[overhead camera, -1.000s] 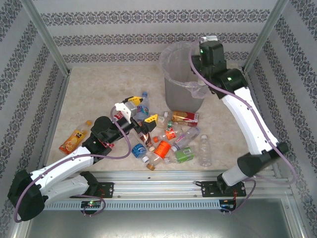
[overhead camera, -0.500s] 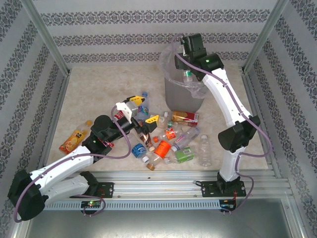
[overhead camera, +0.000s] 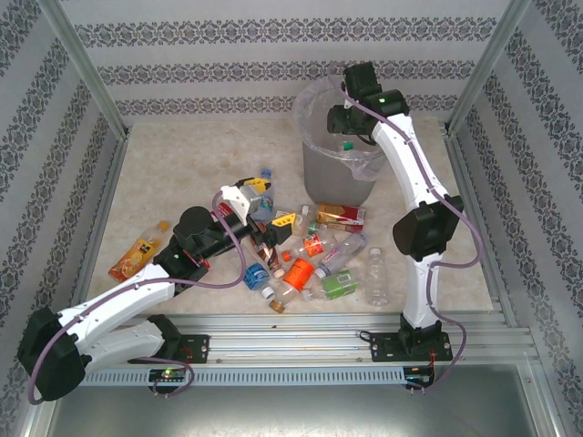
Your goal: Put the plastic bottles in the bin
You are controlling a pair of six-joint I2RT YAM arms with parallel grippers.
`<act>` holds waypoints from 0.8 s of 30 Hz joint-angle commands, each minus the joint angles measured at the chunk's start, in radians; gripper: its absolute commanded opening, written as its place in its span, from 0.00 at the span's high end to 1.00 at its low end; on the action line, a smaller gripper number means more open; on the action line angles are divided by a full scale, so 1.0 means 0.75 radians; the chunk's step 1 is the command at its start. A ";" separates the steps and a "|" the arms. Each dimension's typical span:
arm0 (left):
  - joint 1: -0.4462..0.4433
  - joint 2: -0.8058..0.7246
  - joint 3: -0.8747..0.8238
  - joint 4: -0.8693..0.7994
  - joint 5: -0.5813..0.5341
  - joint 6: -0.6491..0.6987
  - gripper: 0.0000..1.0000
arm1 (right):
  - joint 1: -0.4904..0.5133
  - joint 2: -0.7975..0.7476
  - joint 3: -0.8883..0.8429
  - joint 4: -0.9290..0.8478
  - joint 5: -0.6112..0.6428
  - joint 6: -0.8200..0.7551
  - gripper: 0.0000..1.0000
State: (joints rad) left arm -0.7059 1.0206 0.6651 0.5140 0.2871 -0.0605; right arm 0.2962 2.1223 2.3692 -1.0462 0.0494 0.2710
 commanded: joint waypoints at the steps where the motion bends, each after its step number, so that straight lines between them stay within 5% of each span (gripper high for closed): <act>1: -0.008 0.003 0.051 -0.027 0.041 0.017 0.00 | -0.017 0.081 0.112 -0.111 -0.069 0.039 0.47; 24: -0.008 0.050 0.075 -0.080 0.045 0.021 0.00 | -0.051 0.323 0.230 -0.291 -0.120 0.074 0.37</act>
State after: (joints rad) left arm -0.7059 1.0550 0.6918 0.4629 0.3099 -0.0605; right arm 0.2634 2.3558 2.5092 -1.2388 -0.0433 0.3195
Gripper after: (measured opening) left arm 0.998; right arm 0.628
